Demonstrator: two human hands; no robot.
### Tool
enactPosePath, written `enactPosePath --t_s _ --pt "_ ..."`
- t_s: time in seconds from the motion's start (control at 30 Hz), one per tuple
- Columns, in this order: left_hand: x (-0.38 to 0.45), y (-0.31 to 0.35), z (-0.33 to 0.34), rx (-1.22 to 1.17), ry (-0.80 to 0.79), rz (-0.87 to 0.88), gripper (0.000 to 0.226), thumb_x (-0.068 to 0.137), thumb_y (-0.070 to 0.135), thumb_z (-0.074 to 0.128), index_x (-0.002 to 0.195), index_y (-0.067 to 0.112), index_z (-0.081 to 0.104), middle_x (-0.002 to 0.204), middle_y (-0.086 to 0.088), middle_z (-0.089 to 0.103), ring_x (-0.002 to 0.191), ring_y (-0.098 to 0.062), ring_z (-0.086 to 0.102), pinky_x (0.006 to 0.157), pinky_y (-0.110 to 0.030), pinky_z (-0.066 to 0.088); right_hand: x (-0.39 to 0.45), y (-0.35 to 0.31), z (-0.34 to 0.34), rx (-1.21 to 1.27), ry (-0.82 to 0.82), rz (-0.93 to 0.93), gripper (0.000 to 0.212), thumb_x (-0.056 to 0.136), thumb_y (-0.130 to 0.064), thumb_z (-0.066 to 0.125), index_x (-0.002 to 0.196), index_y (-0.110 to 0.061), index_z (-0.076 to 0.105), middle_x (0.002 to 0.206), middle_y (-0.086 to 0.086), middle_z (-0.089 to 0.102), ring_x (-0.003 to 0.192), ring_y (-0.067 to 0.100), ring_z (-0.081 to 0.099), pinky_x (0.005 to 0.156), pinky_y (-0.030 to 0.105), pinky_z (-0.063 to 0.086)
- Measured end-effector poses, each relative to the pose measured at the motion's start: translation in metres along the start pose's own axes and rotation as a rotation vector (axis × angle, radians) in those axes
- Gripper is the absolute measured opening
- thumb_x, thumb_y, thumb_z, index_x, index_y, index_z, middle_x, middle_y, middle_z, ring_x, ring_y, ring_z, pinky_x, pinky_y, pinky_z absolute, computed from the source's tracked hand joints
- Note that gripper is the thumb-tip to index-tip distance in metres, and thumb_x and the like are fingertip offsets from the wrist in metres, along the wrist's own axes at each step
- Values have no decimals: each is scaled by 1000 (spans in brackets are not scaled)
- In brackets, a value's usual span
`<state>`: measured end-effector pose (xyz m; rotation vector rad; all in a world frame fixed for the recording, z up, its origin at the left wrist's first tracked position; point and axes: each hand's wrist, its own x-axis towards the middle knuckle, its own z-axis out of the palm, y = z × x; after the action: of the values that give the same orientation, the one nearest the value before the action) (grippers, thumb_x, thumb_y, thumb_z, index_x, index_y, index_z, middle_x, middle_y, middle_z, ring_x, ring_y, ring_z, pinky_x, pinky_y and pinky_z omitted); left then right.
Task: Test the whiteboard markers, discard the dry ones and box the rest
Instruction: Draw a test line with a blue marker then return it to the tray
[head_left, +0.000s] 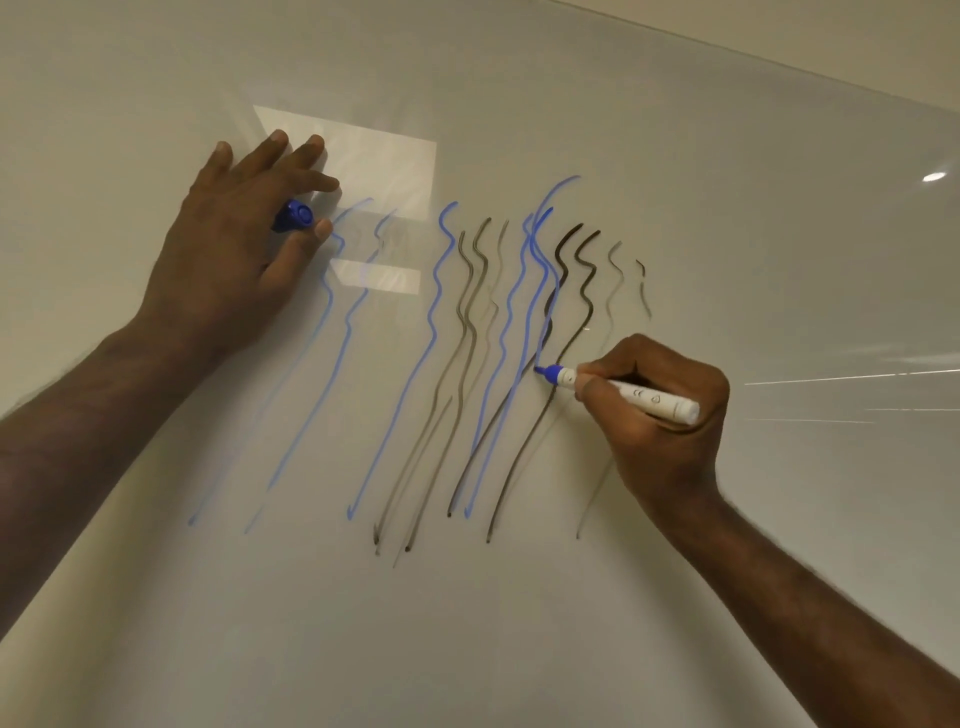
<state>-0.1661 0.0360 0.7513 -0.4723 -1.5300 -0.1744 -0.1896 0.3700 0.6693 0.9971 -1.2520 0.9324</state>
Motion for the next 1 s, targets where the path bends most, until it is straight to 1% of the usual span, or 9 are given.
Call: enactPosePath --t_s 0.07,0.27,0.33,0.4,0.47,0.6,0.7,0.87,1.0 --pt "-3 2 0 -4 -10 -6 41 102 31 45 138 14 55 159 0 41 152 -19 28 127 -44 10 -13 -3 -1 3 -37 6 16 76 0 73 62 -4 66 59 0 62 52 11 54 53 21 35" --pt "-14 11 -4 -80 25 -63 32 103 30 45 126 14 60 153 2 49 148 -17 36 126 -45 15 -68 -13 2 -51 -238 -97 17 75 -1 71 61 -6 62 60 -3 56 55 15 50 53 30 39" --pt "-17 21 -9 -161 90 -85 25 105 32 45 123 21 58 145 6 56 137 -19 51 121 -45 29 -78 -17 1 -91 -291 -99 15 75 -1 69 64 -7 62 61 -6 54 57 13 47 56 26 37" --pt "-21 36 -15 -278 163 -89 19 108 33 45 124 27 53 137 10 61 125 -14 61 104 -32 46 -81 -21 -1 -118 -328 -85 9 77 -8 66 68 -10 65 65 -10 56 59 11 48 58 22 37" --pt "-27 50 -18 -401 198 -87 18 109 29 45 126 23 50 133 5 65 124 -8 62 97 -27 50 -78 -25 -3 -110 -345 -51 6 78 -8 67 74 -13 69 71 -13 62 63 8 55 61 21 41" --pt "-44 72 -14 -645 204 -99 14 109 15 41 121 10 47 126 -14 67 120 -21 67 104 -42 50 -69 -36 -10 48 -268 80 7 84 -4 73 85 -11 73 79 -10 69 65 13 63 59 26 46" --pt "-58 91 -10 -774 184 -124 16 108 2 37 116 5 49 121 -31 64 121 -27 66 107 -39 47 -62 -48 -11 156 -195 140 3 87 -7 73 87 -8 71 78 -4 68 63 19 62 54 35 48" --pt "-85 124 -7 -921 188 -181 21 108 8 33 113 4 53 137 -22 59 135 -32 54 114 -58 37 -62 -64 -9 276 -167 226 3 86 -8 75 85 -9 72 79 -4 69 67 21 65 59 36 52" --pt "-106 153 -6 -1148 186 -276 29 109 18 23 114 10 51 151 -19 47 145 -30 42 117 -55 34 -75 -78 -3 441 -181 269 3 87 -10 75 89 -9 74 81 1 71 65 28 67 54 36 55"
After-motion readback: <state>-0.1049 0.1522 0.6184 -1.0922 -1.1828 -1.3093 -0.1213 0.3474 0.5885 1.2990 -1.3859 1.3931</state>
